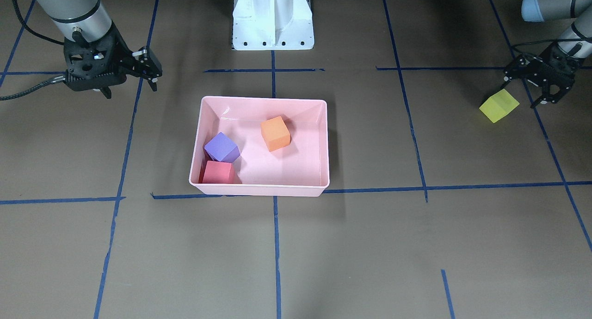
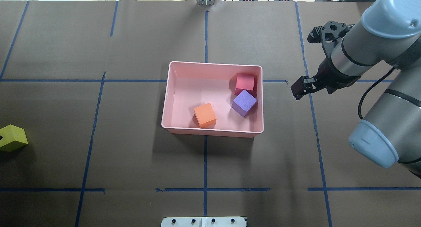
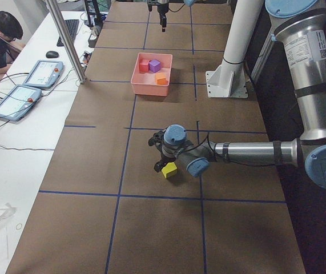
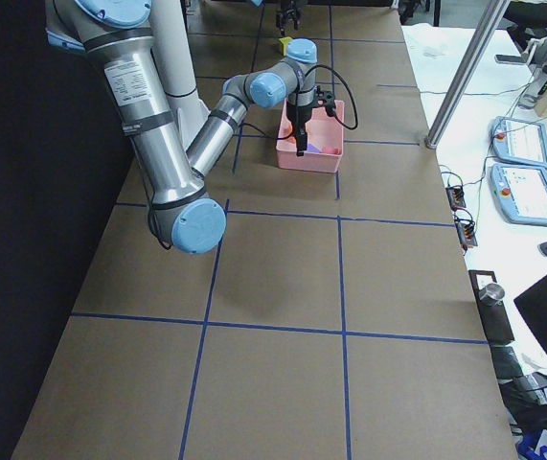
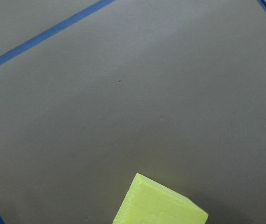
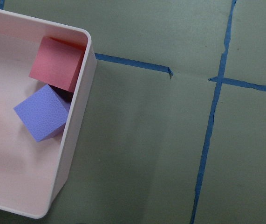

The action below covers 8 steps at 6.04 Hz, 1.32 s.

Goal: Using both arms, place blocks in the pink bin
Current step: 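Hold the right gripper beside the bin while the left gripper grasps the yellow-green cube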

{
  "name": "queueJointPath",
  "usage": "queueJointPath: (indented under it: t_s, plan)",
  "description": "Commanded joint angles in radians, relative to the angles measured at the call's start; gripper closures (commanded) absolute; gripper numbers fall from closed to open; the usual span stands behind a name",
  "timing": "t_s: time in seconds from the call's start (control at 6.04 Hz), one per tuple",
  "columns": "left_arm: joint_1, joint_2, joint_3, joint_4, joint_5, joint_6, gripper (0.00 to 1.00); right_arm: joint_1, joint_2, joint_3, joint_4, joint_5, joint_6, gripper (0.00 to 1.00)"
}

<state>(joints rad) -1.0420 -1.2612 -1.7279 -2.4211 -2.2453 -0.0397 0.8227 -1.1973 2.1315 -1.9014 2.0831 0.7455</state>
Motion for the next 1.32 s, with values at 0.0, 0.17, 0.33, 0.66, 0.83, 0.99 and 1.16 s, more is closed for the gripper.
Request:
queueJointPath:
  t_s: [0.0,0.17,0.33,0.66,0.83,0.99,1.16]
  plan:
    - [0.023,-0.003,0.014,0.0,0.001,0.075,0.0,-0.001,-0.01,0.001,0.001,0.0,0.0,0.0]
    - [0.034,-0.006,0.028,0.0,0.001,0.077,0.0,-0.001,-0.011,0.001,0.001,0.0,0.0,0.0]
    - [0.039,-0.004,0.028,0.0,0.001,0.077,0.0,-0.001,-0.011,0.001,0.001,0.0,0.0,0.0]
    - [0.057,-0.02,0.057,-0.001,0.0,0.077,0.0,-0.001,-0.011,0.001,0.001,0.0,0.002,0.0]
    - [0.063,-0.039,0.08,-0.001,0.0,0.075,0.0,-0.001,-0.011,0.001,0.001,0.0,0.002,0.0]
    - [0.074,-0.061,0.108,0.0,-0.002,0.073,0.0,-0.001,-0.011,0.001,0.001,0.0,0.002,0.0]
    - [0.086,-0.079,0.135,0.0,-0.002,0.066,0.0,-0.001,-0.011,-0.001,0.001,-0.002,0.002,0.0]
